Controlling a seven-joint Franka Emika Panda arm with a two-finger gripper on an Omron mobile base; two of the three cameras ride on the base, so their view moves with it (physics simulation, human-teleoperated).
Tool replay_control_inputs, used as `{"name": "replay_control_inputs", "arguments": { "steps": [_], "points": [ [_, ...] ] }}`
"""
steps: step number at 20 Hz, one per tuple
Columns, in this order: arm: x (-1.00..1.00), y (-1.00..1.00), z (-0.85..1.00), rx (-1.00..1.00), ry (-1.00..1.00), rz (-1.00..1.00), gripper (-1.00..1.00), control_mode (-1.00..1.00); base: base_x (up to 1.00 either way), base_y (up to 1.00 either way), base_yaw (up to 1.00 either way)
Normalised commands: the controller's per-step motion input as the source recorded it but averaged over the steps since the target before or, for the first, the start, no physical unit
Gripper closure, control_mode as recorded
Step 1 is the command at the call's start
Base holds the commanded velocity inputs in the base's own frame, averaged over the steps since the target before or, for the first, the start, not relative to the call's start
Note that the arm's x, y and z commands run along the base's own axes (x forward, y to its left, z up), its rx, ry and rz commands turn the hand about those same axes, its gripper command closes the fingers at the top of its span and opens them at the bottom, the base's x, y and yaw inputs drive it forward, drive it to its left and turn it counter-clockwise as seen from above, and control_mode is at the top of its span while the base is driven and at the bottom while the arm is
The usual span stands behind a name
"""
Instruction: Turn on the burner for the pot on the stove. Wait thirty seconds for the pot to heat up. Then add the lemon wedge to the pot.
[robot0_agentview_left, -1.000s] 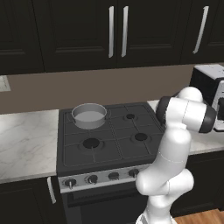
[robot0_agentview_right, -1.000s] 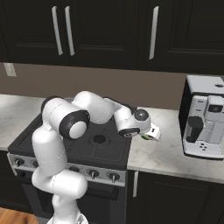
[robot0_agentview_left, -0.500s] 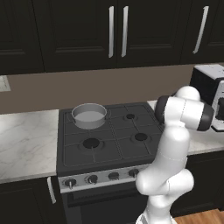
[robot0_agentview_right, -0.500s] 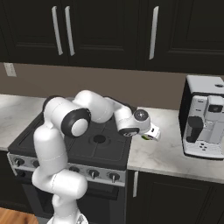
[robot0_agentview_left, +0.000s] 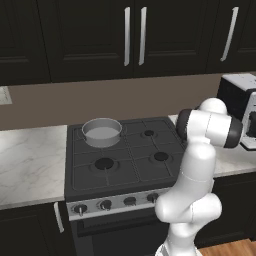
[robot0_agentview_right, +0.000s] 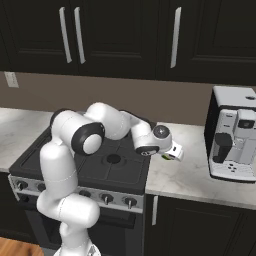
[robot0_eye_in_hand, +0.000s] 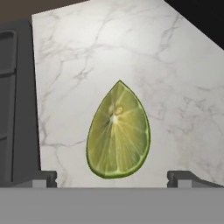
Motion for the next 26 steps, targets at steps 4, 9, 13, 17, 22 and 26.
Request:
{"name": "replay_control_inputs", "arguments": {
  "steps": [4, 9, 13, 17, 22, 26],
  "points": [
    [0.01, 0.00, -0.04, 0.00, 0.00, 0.00, -1.00, -1.00, 0.00, 0.00, 0.00],
    [0.05, 0.00, -0.05, 0.00, 0.00, 0.00, -1.00, -1.00, 0.00, 0.00, 0.00],
    [0.10, 0.00, -0.07, 0.00, 0.00, 0.00, -1.00, -1.00, 0.00, 0.00, 0.00],
    [0.10, 0.00, -0.07, 0.00, 0.00, 0.00, -1.00, -1.00, 0.00, 0.00, 0.00],
    [0.10, 0.00, -0.08, 0.00, 0.00, 0.00, -1.00, -1.00, 0.00, 0.00, 0.00],
    [0.11, 0.00, -0.09, 0.00, 0.00, 0.00, -1.00, -1.00, 0.00, 0.00, 0.00]
  ]
}}
